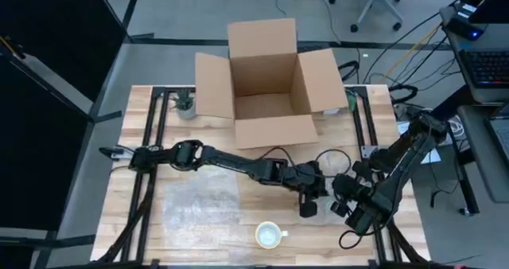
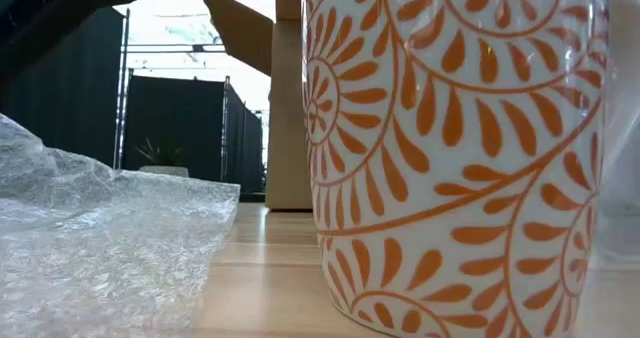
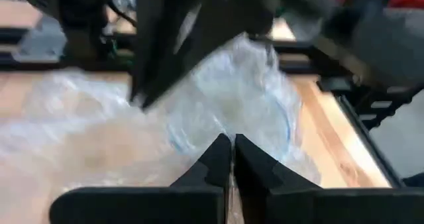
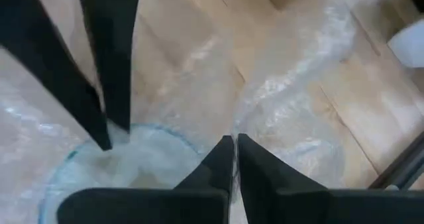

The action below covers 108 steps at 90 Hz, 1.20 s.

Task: Wrap mug
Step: Wrap the red mug with bubble wrap

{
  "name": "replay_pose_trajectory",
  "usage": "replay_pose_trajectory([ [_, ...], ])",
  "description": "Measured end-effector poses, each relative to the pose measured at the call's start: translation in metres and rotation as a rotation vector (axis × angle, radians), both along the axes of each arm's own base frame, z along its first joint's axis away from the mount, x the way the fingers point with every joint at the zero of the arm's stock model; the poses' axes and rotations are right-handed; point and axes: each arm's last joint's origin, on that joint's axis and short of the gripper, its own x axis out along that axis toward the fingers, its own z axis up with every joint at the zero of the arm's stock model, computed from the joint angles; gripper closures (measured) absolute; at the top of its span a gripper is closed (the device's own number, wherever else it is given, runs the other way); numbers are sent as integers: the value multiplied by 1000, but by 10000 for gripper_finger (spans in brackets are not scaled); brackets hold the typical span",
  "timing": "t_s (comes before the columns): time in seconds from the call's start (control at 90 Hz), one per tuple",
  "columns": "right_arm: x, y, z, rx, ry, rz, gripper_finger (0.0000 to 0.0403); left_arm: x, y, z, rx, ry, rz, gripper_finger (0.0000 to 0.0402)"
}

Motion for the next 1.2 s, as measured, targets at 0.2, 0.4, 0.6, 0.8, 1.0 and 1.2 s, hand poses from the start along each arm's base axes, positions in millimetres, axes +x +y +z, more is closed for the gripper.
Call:
replay_pose_trajectory([
  [0.2, 1, 0, 0, -4, -12, 1, 403, -5, 4, 12, 3, 12, 5, 401],
  [0.4, 2, 1, 1, -10, -25, 16, 403, -15, 14, 33, 35, 45, 19, 401],
  [0.6, 3, 0, 2, -26, -50, 21, 403, -33, 26, 51, 141, 158, 104, 401],
  [0.8, 3, 1, 1, -30, -50, 30, 403, -38, 33, 59, 144, 170, 126, 401],
  [1.0, 3, 2, 0, -16, -35, 39, 403, -35, 31, 54, 113, 175, 74, 401],
  [1.2, 2, 1, 0, -12, -16, 39, 403, -35, 30, 54, 55, 178, -4, 377],
])
